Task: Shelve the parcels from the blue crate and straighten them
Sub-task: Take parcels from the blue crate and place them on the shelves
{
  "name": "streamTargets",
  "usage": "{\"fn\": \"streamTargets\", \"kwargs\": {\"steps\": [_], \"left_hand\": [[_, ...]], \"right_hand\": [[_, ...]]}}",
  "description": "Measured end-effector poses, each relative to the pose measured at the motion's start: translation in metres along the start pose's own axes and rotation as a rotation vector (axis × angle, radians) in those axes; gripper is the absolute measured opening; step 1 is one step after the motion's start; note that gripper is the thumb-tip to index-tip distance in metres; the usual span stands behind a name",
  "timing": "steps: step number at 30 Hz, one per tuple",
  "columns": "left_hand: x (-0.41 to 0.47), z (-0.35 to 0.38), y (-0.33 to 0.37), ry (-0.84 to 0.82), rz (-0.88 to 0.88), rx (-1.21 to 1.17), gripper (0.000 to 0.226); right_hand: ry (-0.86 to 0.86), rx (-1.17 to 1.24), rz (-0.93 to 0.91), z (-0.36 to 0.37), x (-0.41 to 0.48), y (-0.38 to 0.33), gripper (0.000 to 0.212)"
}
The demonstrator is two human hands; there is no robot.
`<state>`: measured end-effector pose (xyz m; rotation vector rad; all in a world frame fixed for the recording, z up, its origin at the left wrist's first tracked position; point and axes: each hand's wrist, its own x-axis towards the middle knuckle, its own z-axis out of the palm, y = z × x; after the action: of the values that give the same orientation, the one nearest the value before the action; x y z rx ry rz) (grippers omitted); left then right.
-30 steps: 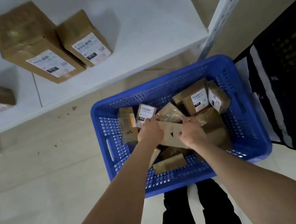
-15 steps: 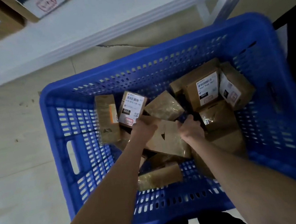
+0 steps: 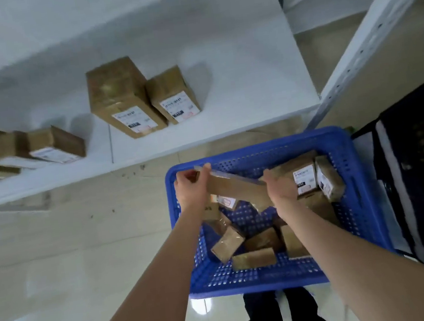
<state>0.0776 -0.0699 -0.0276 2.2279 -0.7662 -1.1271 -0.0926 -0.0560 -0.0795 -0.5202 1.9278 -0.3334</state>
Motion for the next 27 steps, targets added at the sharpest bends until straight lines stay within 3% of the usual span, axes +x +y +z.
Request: {"fn": "streamTargets", "kwargs": {"steps": [3,5,7,11,20,24,27], "left_hand": [[-0.039,-0.045,0.045,0.017,0.005,-0.085,0.038],[-0.063,-0.073,0.072,0.050,0.036,-0.091,0.029],[-0.087,-0.099,0.099,0.079,0.069,-0.106,0.024],[-0.135,-0.146,0.149,0.072,0.098,-0.241,0.040],[-0.208,-0.232,0.227,0.022,0.234,-0.545,0.045],[-0.226,-0.271,0.245,-0.022,0.325,-0.465,0.044],[-0.243,-0.297,0.259,-0.100,0.424,-0.211,0.045]], "right_hand": [[-0.021,0.096,-0.064,-0.030,-0.059,-0.037,0.028],[-0.033,0.139,-0.104,-0.047,-0.098,-0.058,0.026],[-0.048,0.161,-0.168,-0.063,-0.132,-0.078,0.033],[-0.107,0.264,-0.240,-0.090,-0.189,-0.110,0.045],[-0.276,0.400,-0.282,-0.123,-0.278,-0.169,0.090],[-0.104,0.227,-0.547,-0.132,-0.312,-0.190,0.103],[-0.192,0.131,-0.770,-0.132,-0.347,-0.211,0.102]]}}
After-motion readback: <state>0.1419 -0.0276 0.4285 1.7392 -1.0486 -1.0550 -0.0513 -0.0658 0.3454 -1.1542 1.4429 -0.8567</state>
